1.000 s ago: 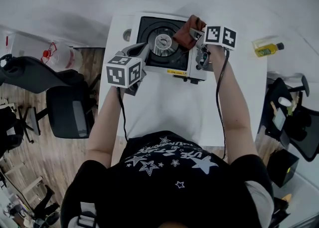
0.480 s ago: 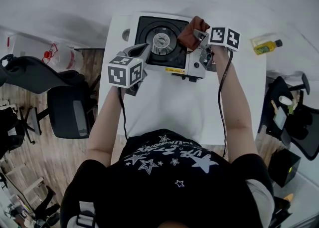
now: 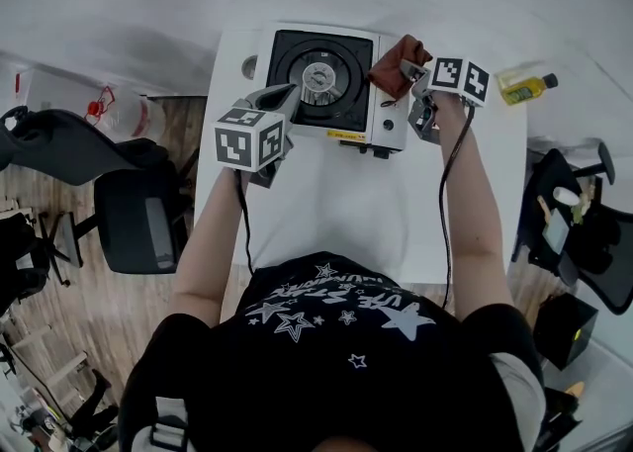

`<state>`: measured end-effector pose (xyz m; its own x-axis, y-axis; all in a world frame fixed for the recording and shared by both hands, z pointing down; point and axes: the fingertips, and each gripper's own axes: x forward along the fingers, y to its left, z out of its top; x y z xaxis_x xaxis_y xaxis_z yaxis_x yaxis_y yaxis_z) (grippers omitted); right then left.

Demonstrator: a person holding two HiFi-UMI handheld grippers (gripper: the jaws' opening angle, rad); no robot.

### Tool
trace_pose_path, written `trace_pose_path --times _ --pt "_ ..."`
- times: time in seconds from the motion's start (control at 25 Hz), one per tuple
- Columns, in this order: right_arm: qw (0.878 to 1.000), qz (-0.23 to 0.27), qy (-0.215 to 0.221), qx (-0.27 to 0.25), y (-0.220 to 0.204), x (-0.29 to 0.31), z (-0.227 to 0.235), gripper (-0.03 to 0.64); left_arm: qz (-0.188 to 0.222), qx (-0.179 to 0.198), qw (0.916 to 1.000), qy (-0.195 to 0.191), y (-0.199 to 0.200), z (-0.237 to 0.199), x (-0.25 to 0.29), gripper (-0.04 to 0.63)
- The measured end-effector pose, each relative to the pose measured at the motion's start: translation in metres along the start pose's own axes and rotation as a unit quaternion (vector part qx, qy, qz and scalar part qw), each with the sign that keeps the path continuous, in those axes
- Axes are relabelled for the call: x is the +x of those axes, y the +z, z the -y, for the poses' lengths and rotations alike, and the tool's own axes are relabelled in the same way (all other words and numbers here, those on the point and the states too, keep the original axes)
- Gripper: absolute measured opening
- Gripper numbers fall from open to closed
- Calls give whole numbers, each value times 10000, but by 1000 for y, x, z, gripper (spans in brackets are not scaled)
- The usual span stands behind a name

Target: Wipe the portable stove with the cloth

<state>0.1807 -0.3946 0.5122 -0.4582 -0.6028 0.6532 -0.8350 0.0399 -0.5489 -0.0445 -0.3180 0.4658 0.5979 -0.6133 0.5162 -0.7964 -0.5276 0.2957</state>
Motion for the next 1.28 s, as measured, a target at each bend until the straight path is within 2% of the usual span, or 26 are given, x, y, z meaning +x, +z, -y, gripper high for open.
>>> trace_pose_path --times 0.36,0.72,0.88,1.04,1.28 --pt "9992 179 -235 275 -1 -24 28 67 40 -26 10000 -1 -1 4 -5 8" --pt "9991 257 -330 98 -3 -46 25 67 167 -45 9998 21 0 8 -20 8" --pt "9992 308 -114 -224 2 -61 -5 67 254 -72 9996 28 1 9 -30 8" --pt "9971 340 298 -607 4 -65 -57 67 386 -235 9990 65 2 4 -41 8" --pt "9887 -170 1199 -879 -35 -39 -148 67 499 -305 9981 191 0 -10 -56 8"
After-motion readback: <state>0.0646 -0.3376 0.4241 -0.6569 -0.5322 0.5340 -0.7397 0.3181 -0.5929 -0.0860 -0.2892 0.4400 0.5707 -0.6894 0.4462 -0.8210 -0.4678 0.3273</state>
